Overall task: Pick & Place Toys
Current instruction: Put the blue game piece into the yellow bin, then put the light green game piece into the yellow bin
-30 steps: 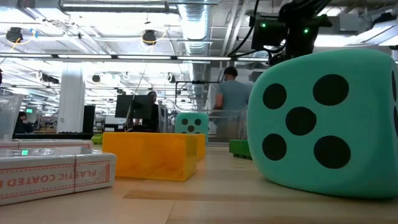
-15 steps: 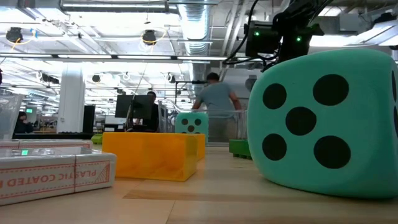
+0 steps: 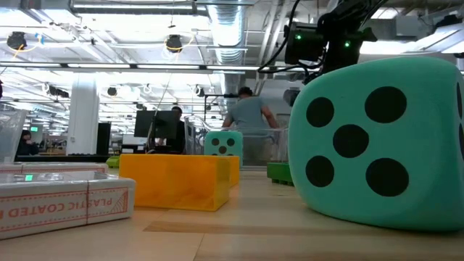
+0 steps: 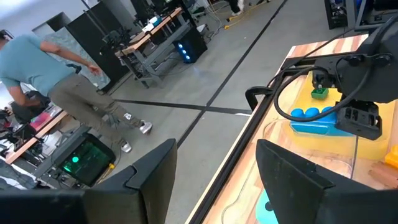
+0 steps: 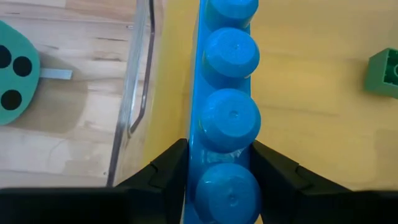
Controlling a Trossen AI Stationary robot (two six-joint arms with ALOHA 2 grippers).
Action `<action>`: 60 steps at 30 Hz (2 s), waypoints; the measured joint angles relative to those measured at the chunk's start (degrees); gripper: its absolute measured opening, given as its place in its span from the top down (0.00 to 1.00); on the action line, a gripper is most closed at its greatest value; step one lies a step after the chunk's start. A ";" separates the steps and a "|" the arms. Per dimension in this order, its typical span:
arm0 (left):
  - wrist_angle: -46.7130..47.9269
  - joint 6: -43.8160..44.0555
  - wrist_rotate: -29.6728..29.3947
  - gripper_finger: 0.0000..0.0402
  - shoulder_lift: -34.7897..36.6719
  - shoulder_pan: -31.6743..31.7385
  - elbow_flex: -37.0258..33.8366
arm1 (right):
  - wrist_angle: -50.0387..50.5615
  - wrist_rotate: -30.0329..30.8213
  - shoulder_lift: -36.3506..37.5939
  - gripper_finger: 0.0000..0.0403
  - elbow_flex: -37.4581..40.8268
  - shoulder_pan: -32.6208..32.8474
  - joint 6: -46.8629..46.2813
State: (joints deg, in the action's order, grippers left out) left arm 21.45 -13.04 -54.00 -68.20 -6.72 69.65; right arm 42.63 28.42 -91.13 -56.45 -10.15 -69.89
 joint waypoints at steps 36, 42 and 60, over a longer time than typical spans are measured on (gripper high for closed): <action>-0.05 0.62 0.04 0.47 0.00 -0.02 0.00 | 2.06 4.86 22.47 0.47 -0.02 5.84 9.96; -0.02 6.50 0.09 0.47 0.00 -0.10 0.00 | -0.24 8.25 29.98 0.47 -0.02 10.15 19.32; 11.84 28.21 5.03 0.24 0.22 3.89 -0.02 | -2.82 9.38 42.84 0.47 -0.02 12.28 25.06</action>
State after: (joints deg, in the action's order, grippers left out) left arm 33.29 15.18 -48.97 -67.99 -2.83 69.63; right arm 39.81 37.80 -48.29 -56.47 2.13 -44.83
